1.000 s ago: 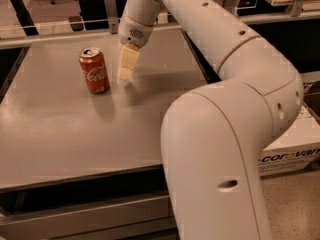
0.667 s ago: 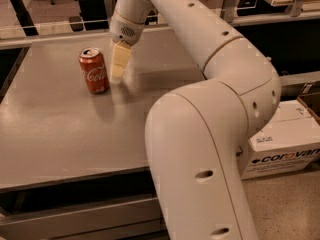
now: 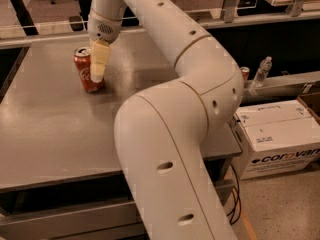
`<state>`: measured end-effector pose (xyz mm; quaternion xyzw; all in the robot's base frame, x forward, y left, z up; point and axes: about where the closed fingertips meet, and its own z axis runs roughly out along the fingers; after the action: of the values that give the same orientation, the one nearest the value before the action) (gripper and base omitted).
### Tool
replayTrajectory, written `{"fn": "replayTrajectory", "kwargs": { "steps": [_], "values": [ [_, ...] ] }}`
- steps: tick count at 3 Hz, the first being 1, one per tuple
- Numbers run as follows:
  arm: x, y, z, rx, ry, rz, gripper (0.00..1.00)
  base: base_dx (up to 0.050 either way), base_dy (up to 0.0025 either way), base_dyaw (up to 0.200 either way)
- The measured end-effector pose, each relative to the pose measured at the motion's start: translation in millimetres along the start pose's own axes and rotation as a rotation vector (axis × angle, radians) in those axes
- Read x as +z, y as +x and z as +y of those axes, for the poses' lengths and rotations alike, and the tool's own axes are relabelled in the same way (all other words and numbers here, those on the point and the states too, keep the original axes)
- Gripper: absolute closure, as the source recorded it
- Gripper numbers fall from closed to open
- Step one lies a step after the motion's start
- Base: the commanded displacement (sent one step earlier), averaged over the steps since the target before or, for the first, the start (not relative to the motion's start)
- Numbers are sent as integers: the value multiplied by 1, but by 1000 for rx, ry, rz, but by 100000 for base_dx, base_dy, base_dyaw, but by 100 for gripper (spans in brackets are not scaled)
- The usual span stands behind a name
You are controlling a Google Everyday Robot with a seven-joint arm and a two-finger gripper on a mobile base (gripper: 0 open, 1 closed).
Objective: Knock orange can over
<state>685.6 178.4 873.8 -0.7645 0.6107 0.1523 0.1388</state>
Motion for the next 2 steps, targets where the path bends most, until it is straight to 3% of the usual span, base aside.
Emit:
{"fn": "replayTrajectory", "kwargs": {
  "steps": [1,2],
  "values": [
    [12,-18,-1,-20,-16,15,16,0,0,0],
    [13,-21,-1,-19,-21,19,39,0,0,0]
  ]
}}
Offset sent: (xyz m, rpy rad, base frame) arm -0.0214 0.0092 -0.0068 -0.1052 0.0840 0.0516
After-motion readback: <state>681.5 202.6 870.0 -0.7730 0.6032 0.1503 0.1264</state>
